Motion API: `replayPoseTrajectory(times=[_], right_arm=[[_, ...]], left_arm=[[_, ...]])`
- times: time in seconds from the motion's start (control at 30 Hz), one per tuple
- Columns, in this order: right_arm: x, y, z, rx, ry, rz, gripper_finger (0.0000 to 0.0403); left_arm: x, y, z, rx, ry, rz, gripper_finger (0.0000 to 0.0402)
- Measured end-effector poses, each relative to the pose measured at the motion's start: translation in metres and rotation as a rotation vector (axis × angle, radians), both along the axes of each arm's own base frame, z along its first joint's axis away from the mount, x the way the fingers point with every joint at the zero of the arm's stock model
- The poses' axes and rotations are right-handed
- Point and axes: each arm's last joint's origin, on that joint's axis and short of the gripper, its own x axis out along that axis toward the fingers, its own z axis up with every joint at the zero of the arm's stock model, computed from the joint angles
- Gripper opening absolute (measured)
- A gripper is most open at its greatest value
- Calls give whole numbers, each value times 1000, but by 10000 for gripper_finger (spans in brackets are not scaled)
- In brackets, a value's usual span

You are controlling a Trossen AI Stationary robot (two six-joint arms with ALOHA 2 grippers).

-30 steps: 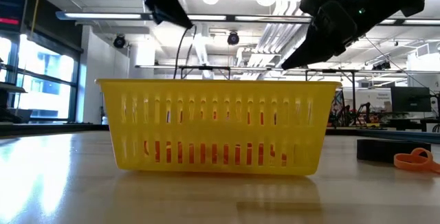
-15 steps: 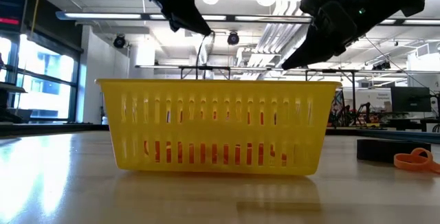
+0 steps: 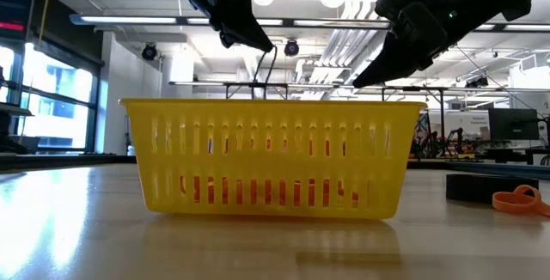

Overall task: Sort rubber bands into baskets
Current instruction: Put the purple rubber band into the orange bin

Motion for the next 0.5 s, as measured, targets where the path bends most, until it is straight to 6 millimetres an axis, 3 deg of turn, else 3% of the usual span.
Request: replayPoseTrajectory(times=[0.23,0.5], right_arm=[[0,0,0,0,0,0,0],[0,0,0,2,5,0,0]], left_arm=[[18,-6,-26,-7,54,-29,0],[32,1,-59,-18,144,-8,0]])
